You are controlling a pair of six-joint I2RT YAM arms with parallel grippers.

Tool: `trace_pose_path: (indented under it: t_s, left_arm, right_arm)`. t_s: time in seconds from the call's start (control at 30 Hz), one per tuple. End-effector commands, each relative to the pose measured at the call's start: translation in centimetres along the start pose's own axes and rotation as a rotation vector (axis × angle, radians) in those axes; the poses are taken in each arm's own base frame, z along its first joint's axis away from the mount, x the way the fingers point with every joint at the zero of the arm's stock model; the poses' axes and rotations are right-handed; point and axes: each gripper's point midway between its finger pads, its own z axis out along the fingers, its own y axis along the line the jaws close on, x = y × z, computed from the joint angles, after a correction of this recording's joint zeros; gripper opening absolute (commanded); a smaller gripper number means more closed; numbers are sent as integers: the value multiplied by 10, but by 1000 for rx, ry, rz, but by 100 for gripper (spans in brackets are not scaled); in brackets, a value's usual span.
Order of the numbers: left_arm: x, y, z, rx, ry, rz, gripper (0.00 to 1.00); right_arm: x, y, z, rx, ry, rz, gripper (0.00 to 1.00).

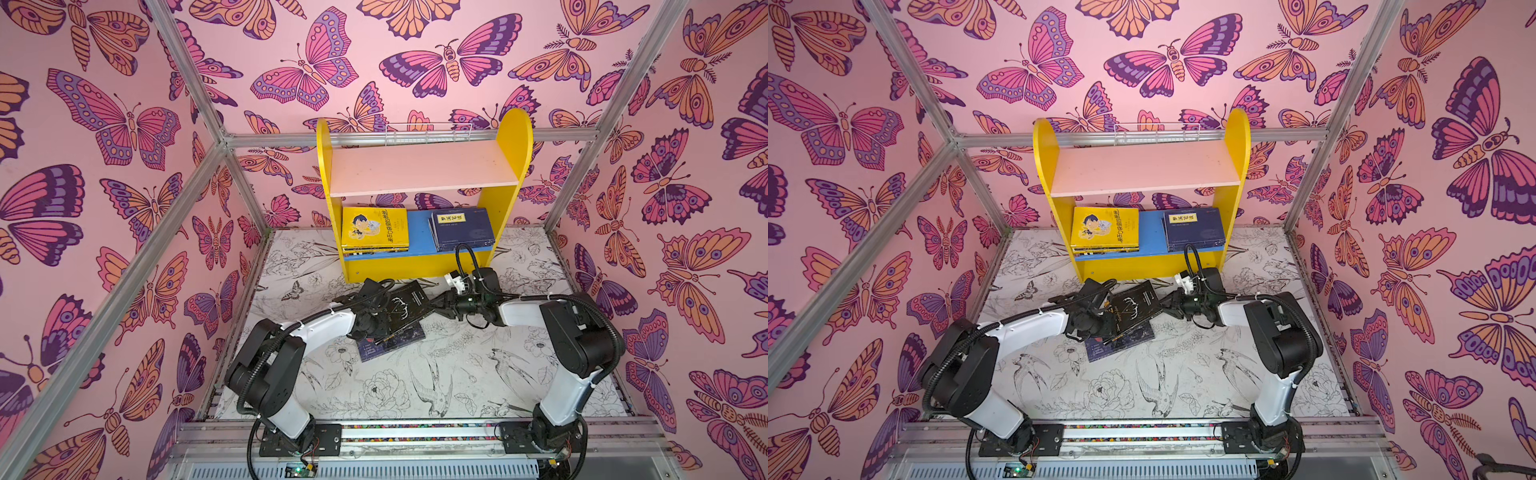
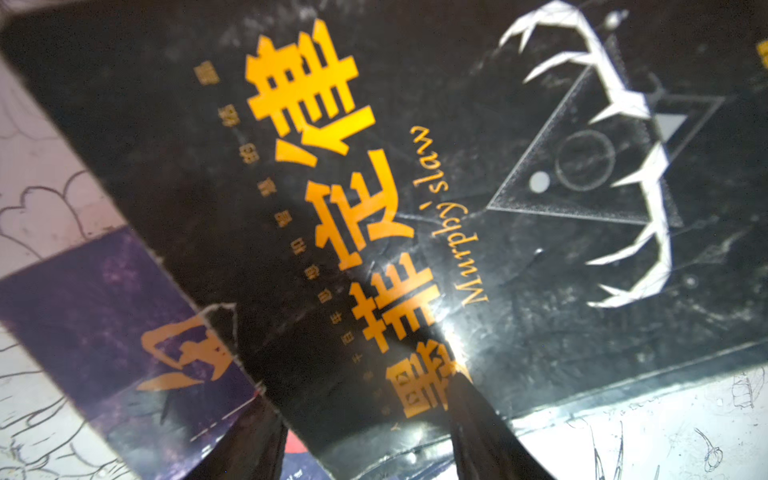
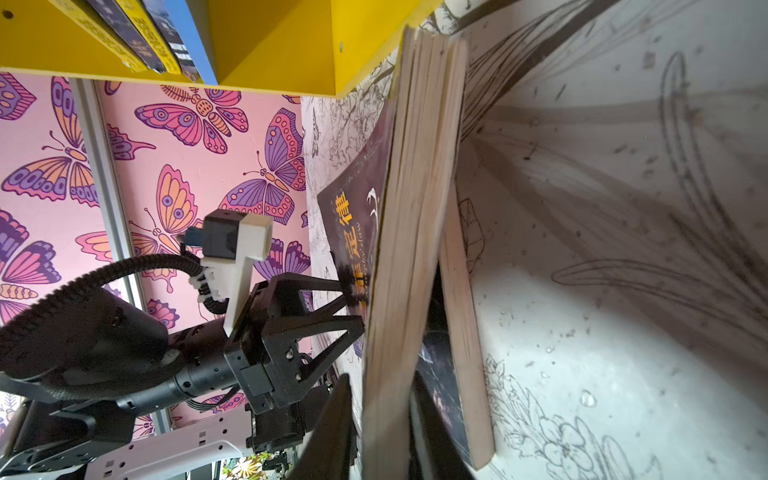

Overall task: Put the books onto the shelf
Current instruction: 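Raise the black book upright and carry it toward the blue shelf with the right gripper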

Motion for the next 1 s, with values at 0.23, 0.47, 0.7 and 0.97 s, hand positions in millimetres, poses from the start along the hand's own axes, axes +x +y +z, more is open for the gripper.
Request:
trace_pose_path:
  t_s: [0.23,0.47,0.7,0.97]
  left_arm:
    - [23,-12,10,89,54,66,62]
    - [8,8,-4,48,-36,-36,68]
    - [-7,99,-71,-204,-421,-375,85]
    - [18,143,-95,-287,-486,-495,86]
  right_arm:
    - [7,49,12,-95,32,-147,14]
    - [11,76,-2,-131,27,-246,0]
    - [20,148,-36,-247,9,-399,0]
    - [-10,247,-72,-386,-166,-544,0]
